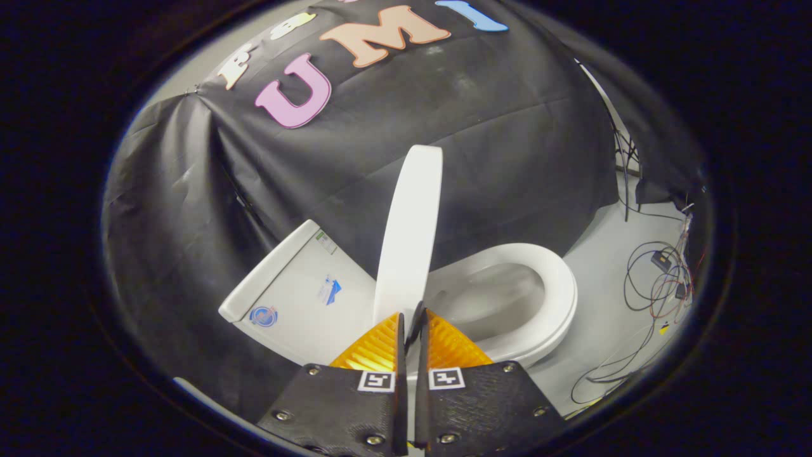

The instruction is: Open the toilet lid.

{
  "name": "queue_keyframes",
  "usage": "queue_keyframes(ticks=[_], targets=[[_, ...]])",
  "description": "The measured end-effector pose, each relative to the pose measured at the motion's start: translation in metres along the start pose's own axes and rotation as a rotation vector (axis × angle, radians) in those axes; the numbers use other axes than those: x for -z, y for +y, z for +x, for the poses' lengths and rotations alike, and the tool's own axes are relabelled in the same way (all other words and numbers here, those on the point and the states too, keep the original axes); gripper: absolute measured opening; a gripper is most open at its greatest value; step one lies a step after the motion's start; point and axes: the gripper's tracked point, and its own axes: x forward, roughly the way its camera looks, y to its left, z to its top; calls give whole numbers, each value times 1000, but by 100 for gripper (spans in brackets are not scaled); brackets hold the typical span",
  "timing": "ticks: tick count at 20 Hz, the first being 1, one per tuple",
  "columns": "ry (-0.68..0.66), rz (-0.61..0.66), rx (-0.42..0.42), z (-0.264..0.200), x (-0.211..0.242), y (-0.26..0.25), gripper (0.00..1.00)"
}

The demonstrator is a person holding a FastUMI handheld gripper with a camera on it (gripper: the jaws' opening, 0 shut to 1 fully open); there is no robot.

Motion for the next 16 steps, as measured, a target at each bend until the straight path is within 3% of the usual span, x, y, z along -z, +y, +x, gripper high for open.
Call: queue_keyframes(ticks=[16], targets=[[-59, -125, -31, 2, -4, 64, 5]])
